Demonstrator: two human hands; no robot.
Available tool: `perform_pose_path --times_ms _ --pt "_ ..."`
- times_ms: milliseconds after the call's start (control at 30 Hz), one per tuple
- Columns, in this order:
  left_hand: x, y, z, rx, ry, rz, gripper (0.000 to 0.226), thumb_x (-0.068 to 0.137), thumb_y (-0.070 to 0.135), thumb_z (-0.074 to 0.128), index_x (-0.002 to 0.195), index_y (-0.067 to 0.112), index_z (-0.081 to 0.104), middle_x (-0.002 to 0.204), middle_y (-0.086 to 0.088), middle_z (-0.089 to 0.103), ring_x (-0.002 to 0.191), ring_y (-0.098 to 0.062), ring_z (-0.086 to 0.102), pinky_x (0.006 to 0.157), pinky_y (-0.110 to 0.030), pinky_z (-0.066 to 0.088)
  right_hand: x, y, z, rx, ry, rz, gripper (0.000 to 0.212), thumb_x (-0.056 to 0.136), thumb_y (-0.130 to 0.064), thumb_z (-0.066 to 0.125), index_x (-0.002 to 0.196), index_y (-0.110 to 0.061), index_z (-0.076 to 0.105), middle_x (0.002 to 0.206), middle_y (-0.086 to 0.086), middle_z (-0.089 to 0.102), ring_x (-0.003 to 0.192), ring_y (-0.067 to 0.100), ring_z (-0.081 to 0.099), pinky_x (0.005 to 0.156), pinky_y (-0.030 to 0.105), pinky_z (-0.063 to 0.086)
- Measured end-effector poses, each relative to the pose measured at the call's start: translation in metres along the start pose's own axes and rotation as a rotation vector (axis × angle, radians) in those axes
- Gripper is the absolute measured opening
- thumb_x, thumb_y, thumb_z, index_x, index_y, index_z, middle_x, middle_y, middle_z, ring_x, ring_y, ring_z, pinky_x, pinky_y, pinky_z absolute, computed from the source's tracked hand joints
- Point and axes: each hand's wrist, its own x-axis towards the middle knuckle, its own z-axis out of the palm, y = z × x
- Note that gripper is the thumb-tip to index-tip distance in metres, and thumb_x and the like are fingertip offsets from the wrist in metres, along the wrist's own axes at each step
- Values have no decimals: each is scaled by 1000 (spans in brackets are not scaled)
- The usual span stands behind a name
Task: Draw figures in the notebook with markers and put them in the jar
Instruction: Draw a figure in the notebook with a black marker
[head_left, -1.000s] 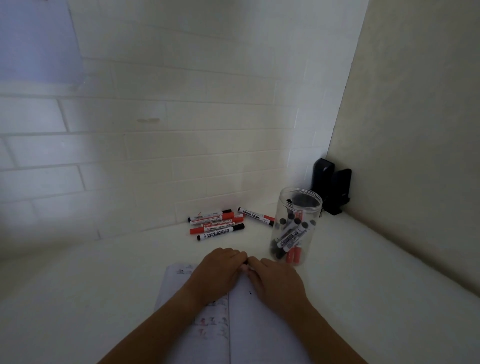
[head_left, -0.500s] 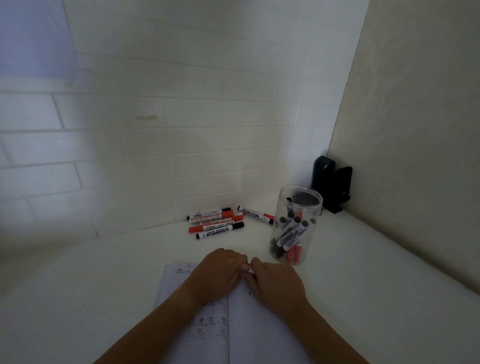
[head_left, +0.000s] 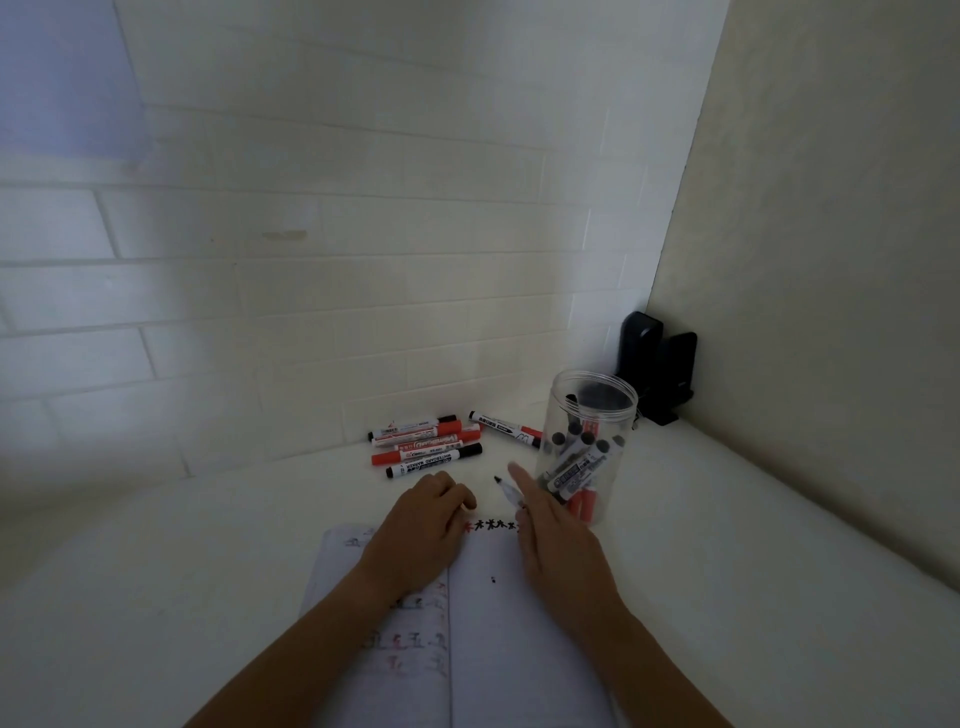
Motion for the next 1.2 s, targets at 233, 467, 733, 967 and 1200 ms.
perform_pose_path --times_ms 233,467,733,967,1200 --pt "2 -5 1 -10 -86 1 37 100 43 34 116 28 64 112 12 55 99 -5 45 87 -30 43 3 8 -10 616 -54 223 36 104 -20 41 119 -37 70 111 -9 72 89 13 74 77 31 63" --pt "2 -2 -6 4 -323 45 63 86 83 36 140 52 45 147 15 42 137 -2 31 112 -33 25 1 12 -15 695 -147 324 12 96 -13 65 103 -22 63 74 -1 69 69 8 65 65 25 53" --pt "1 1 -10 37 -352 36 64 82 83 46 141 57 41 151 15 34 139 -2 27 112 -30 18 4 25 -17 739 -192 539 24 106 -10 51 100 -18 73 68 11 71 50 18 59 50 28 49" --pt "1 2 -11 26 -347 25 61 84 82 47 140 59 41 149 16 35 137 0 28 111 -29 18 8 35 -16 695 -184 566 17 99 -2 61 96 -8 76 73 0 74 65 3 69 62 15 53" --pt "1 3 -12 26 -365 16 60 84 82 45 140 60 39 149 17 34 135 2 26 109 -27 17 14 41 -17 646 -168 574 11 97 -13 69 88 -9 73 69 2 73 59 10 69 57 22 54"
